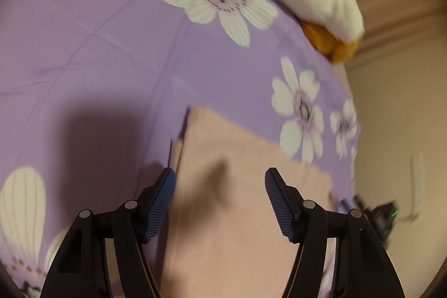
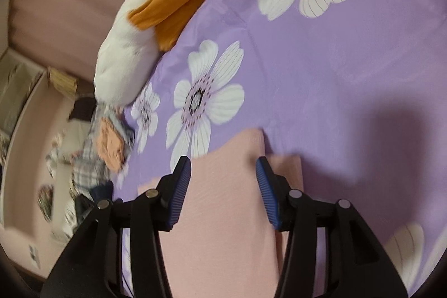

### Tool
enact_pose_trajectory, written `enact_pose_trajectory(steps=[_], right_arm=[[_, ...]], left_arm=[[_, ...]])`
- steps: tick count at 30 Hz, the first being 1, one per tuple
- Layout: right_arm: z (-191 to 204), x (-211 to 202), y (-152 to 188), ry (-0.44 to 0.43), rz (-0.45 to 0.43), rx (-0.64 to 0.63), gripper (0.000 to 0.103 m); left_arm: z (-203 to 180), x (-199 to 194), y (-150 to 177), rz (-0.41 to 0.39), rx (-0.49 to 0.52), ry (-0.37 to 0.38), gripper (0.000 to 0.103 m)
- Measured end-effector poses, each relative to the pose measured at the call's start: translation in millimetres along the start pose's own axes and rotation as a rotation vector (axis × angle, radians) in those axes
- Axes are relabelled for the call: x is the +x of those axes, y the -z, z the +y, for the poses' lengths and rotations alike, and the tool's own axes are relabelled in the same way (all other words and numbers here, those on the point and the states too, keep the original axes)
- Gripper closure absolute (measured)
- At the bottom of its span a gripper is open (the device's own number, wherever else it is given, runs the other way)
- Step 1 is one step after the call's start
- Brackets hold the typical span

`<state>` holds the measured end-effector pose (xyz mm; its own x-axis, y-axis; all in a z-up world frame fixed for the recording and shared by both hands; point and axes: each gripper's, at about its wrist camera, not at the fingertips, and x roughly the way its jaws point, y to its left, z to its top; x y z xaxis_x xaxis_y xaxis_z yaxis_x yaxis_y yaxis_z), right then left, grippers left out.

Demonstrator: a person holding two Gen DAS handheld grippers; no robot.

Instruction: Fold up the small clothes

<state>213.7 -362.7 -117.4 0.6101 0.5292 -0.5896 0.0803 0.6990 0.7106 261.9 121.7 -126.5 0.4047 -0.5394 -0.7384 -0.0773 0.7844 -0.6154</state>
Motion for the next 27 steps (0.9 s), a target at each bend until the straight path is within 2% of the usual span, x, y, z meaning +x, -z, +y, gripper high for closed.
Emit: enact_pose_trajectory(steps=[3, 6, 11, 17, 19, 21, 27], right_arm=[[3.0, -14.7, 21.3, 0.027, -0.004, -0.068, 0.058], [5.5, -25.1, 42.6, 0.092, -0.004, -0.133, 0.07], [1.2, -38.7, 74.9, 0.135, 0.016, -0.185, 0.068], [-11.2, -51.1, 109.1, 0.14, 0.062, -0.21, 0.068], [-14.9, -47.0, 120.4, 0.128, 0.105, -0.223, 0.074], [-14.4, -46.1, 129.4, 0.125, 0.117, -0.242, 0.096], [-1.8, -56.4, 145.2, 0.135, 0.095, -0.317, 0.098]], left_arm=[[-10.8, -3.8, 23.9, 0.005, 0.094, -0.033, 0.038], [-20.0, -9.7, 47.3, -0.004, 0.17, -0.042, 0.038], [-31.9, -13.4, 81.3, 0.001, 0.259, -0.007, 0.038], [-27.7, -4.7, 114.5, 0.066, 0.308, -0.034, 0.038], [-23.8, -2.5, 121.7, 0.082, 0.31, -0.054, 0.038], [-22.0, -2.7, 127.1, 0.088, 0.317, -0.068, 0.038], [-19.0, -8.3, 136.6, 0.083, 0.306, -0.067, 0.038]])
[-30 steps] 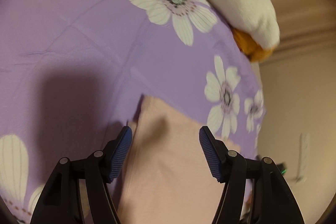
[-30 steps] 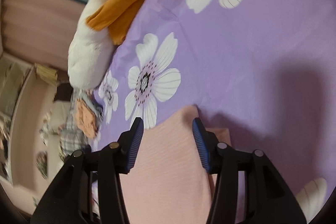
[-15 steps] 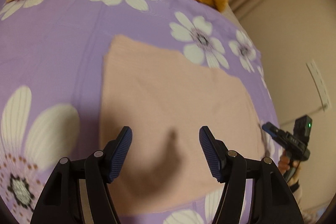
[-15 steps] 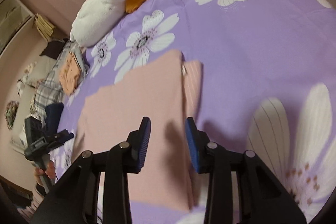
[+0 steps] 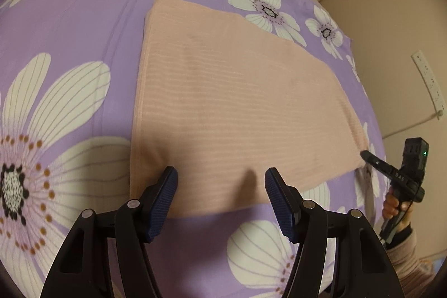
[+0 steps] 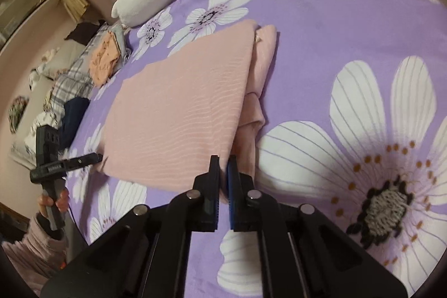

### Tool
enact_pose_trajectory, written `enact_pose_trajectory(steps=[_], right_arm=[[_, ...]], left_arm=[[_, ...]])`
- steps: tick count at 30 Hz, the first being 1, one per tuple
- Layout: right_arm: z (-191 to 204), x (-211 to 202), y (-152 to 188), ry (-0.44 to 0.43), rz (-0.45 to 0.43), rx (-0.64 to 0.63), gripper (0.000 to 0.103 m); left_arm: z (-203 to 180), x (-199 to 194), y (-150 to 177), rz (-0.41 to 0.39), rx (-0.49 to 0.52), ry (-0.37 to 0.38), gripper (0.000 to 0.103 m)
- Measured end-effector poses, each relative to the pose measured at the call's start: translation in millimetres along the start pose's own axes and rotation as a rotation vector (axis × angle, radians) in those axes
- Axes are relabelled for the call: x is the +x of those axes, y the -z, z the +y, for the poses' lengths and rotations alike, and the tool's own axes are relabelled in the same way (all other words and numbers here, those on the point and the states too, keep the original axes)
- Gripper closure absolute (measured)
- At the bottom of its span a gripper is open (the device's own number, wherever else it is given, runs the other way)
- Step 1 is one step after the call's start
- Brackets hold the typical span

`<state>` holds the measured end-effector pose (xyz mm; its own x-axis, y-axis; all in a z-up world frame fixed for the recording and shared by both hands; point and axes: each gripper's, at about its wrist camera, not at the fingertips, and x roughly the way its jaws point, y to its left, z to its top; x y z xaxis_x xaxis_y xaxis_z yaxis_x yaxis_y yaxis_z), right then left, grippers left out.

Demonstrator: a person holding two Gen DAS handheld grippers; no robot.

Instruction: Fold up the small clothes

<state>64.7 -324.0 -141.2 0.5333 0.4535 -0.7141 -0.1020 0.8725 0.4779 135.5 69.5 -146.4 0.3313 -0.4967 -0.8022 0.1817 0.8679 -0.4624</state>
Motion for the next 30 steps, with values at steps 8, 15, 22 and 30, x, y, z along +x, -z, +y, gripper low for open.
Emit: enact_pose_trajectory(steps=[8, 15, 22, 30], right_arm=[[-8.3, 15.1, -8.7, 0.094, 0.039, 0.038, 0.085], [8.3, -8.0, -19.2, 0.129, -0.059, -0.008, 0.07], [36.5, -4.4, -24.2, 0.023, -0.071, -0.05, 0.057], [61.7, 24.2, -27.0, -0.057, -0.028, -0.059, 0.057]], left_arm=[[7.1, -30.0, 9.5, -0.076, -0.049, 0.022, 0.038], [44.6, -38.5, 5.1, -0.125, -0.174, 0.021, 0.036], [64.1, -17.3, -7.6, -0.118, -0.264, 0.095, 0.036], [62.1, 0.3, -30.9, -0.118, -0.26, 0.177, 0.029]])
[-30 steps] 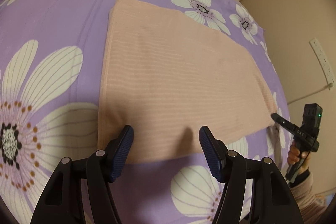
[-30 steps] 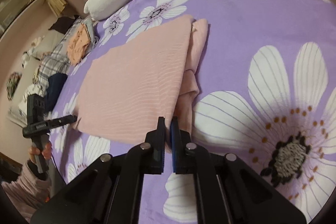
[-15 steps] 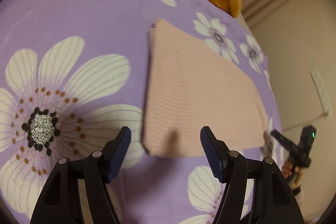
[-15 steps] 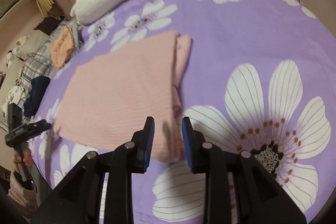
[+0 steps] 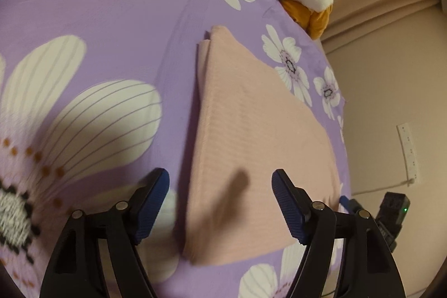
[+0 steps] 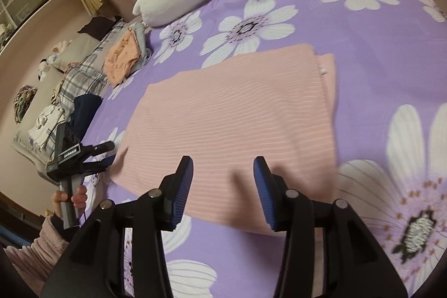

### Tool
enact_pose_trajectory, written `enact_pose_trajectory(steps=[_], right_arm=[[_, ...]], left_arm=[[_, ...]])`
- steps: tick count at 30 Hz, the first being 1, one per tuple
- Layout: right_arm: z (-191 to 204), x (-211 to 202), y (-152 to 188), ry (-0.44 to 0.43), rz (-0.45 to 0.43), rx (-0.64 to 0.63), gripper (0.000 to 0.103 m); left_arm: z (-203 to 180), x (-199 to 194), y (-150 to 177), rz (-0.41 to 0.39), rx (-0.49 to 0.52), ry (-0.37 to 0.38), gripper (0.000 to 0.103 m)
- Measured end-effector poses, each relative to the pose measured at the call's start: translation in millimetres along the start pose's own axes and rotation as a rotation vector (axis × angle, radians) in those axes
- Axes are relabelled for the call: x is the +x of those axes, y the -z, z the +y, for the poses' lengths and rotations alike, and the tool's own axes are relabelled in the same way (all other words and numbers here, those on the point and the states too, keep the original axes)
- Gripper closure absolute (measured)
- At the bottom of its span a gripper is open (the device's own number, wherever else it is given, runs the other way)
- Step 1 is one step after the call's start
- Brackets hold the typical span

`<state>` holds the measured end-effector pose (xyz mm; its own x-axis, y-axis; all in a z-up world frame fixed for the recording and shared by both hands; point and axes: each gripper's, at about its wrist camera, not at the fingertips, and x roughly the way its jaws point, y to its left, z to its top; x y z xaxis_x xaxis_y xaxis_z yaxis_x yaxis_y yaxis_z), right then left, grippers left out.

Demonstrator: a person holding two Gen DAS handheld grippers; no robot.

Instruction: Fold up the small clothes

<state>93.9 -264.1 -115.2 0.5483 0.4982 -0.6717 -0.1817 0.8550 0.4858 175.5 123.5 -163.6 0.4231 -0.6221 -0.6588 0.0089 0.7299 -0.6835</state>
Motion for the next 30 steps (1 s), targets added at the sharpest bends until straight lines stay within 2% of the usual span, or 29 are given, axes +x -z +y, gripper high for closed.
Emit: enact_pose_trajectory(steps=[6, 13, 17, 21, 25, 26, 28, 30], right_arm=[[12.4, 27.0, -6.4, -0.035, 0.036, -0.015, 0.057], [25.3, 61.1, -30.7, -0.051, 0.055, -0.057, 0.057], [37.2, 89.4, -55.1, -0.043, 0.061, -0.09, 0.061], [48.2, 117.8, -79.3, -0.015, 0.064, -0.108, 0.072], [57.9, 144.9, -97.1, 0.035, 0.085, -0.133, 0.082], [60.6, 153.4, -100.1, 0.065, 0.093, -0.143, 0.086], [61.5, 167.4, -103.3, 0.101, 0.123, -0.142, 0.091], [58.7, 178.9, -103.6, 0.131, 0.155, -0.143, 0.092]], left_arm=[[-12.0, 23.0, -16.0, 0.033, 0.041, 0.057, 0.029], [-24.8, 44.4, -33.7, 0.056, 0.081, 0.073, 0.029], [-28.9, 48.1, -37.3, 0.061, 0.093, 0.066, 0.03], [-27.2, 45.9, -37.8, 0.064, 0.1, 0.039, 0.046], [-27.4, 40.8, -36.9, 0.061, 0.119, -0.009, 0.071], [-28.1, 39.1, -36.3, 0.059, 0.127, -0.015, 0.073], [-28.6, 37.9, -36.4, 0.059, 0.136, -0.037, 0.084], [-29.0, 37.1, -35.9, 0.062, 0.142, -0.056, 0.086]])
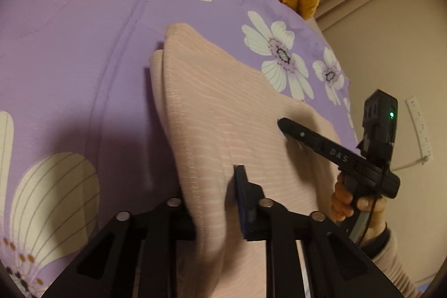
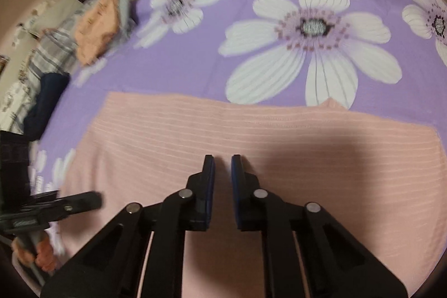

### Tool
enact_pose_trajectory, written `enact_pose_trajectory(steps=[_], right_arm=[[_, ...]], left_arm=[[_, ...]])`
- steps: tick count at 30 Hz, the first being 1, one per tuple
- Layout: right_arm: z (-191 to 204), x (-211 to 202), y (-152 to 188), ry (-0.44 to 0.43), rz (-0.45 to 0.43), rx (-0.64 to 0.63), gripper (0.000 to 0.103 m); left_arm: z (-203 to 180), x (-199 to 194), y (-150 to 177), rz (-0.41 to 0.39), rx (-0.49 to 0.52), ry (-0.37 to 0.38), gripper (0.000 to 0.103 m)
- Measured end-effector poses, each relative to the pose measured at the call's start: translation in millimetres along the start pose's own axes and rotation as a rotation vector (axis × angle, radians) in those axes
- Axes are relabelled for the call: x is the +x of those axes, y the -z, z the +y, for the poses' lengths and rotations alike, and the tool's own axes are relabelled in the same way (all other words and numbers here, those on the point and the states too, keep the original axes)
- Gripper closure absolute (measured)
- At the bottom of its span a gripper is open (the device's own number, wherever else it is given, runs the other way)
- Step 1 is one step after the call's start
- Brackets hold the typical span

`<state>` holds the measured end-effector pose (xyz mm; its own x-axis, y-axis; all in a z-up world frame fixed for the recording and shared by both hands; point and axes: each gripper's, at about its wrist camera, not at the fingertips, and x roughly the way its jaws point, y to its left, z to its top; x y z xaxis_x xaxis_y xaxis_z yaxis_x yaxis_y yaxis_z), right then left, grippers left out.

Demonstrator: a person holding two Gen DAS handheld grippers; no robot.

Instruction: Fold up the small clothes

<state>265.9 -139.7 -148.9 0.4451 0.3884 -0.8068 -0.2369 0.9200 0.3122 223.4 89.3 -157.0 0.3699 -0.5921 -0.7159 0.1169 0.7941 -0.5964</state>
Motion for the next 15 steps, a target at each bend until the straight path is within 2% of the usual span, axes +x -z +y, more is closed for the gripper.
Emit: enact_pose_trajectory(steps=[4, 6, 10, 15], right_arm=[[0.4, -4.2, 0.9, 0.002, 0.009, -0.004, 0.092], [4.6, -18.6, 6.5, -0.026, -0.001, -0.012, 0.092], [18.3, -43.9, 32.0, -0.06, -0.006, -0.062, 0.092], [28.1, -50.2, 71.1, -0.069, 0.049, -0.09, 0.093]], left_arm=[[-1.9, -0.4, 0.3, 0.006, 0.002, -0.029, 0.087], [-3.6, -2.7, 0.2, 0.002, 0.004, -0.028, 0.087], [-9.4, -7.5, -1.3, -0.005, 0.009, -0.03, 0.087], [-21.2, -13.1, -2.1, -0.012, 0.031, -0.046, 0.087]])
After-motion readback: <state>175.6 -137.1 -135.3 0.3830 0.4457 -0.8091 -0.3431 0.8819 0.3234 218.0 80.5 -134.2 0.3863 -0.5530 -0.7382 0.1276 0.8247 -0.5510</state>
